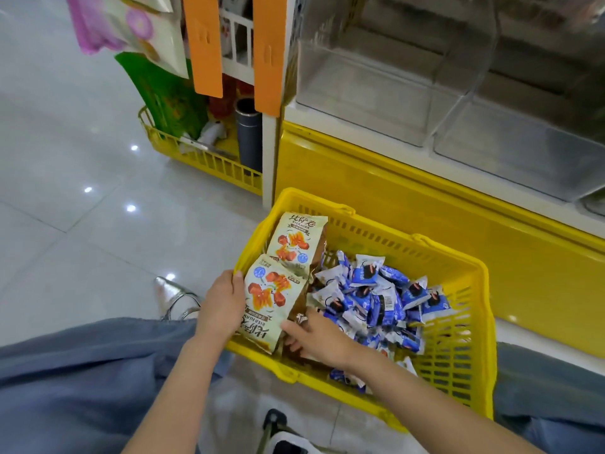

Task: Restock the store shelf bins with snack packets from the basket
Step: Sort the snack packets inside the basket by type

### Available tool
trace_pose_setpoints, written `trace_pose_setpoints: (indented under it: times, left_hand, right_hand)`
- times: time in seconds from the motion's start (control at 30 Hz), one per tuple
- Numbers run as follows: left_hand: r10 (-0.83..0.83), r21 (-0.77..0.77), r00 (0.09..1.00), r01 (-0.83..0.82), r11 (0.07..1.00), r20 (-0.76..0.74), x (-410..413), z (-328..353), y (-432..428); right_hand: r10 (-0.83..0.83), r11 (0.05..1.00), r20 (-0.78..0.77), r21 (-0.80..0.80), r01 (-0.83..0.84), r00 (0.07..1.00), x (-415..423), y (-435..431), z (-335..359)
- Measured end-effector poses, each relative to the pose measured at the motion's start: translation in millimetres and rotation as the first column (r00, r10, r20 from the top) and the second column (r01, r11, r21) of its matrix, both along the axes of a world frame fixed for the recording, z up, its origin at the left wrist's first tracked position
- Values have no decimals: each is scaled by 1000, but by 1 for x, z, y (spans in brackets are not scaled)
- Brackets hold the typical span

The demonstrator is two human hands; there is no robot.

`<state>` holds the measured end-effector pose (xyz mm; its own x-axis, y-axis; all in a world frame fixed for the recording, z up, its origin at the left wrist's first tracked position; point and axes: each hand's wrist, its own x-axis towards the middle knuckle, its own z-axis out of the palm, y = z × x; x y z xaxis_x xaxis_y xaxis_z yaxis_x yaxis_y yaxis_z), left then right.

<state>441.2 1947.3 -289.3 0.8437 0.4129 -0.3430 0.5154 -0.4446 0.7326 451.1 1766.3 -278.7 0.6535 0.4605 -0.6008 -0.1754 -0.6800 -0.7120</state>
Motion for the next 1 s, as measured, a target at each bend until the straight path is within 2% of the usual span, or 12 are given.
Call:
trace_pose_setpoints:
  times: [0.07,0.13,0.17,0.27,0.37,0.47,0.53,0.6,0.67,0.77,0.87,1.0]
  left_hand:
    - [-11,101,1000,9,995,20,2,8,-3]
    - [-71,316,986,21,949,148,4,22,-12]
    - [-121,362,962,25,932,245,6,30,-20]
    - [-286,332,887,163,929,364,8,49,-58]
    - [-531,323,801,443,836,275,4,38,-100]
    - [-690,195,724,674,712,14,4,4,-135]
    - [-740,51,648,757,651,-179,6,-20,-152]
    - [-763,-80,574,781,619,-298,8,-42,-165]
    - [-768,-136,521,788,600,-372,11,-59,-175]
    - [-744,-103,536,780,618,-399,17,-72,-188]
    - [-728,8,546,803,597,-414,22,-76,-199]
    - [-697,119,592,790,602,-406,25,-77,-204]
  right_hand:
    - [15,1000,49,-13,-14,999,-4,-19,-2]
    - [-9,998,140,-58,18,990,-8,-48,-7]
    - [-24,994,184,-96,43,983,-8,-65,-10]
    - [-49,966,227,-236,104,973,-8,-119,-23]
    - [-71,946,175,-301,122,982,-8,-154,-40]
    - [-34,915,135,-395,85,990,-9,-174,-59]
    - [-63,915,66,-395,84,996,-10,-185,-67]
    - [-112,949,-97,-304,77,989,-14,-193,-71]
    - [-4,960,-186,-277,-49,983,-18,-192,-75]
    - [29,956,-192,-280,-83,981,-24,-186,-84]
    - [84,946,-75,-307,-103,994,-22,-183,-88]
    - [154,925,-14,-350,-149,988,-17,-186,-81]
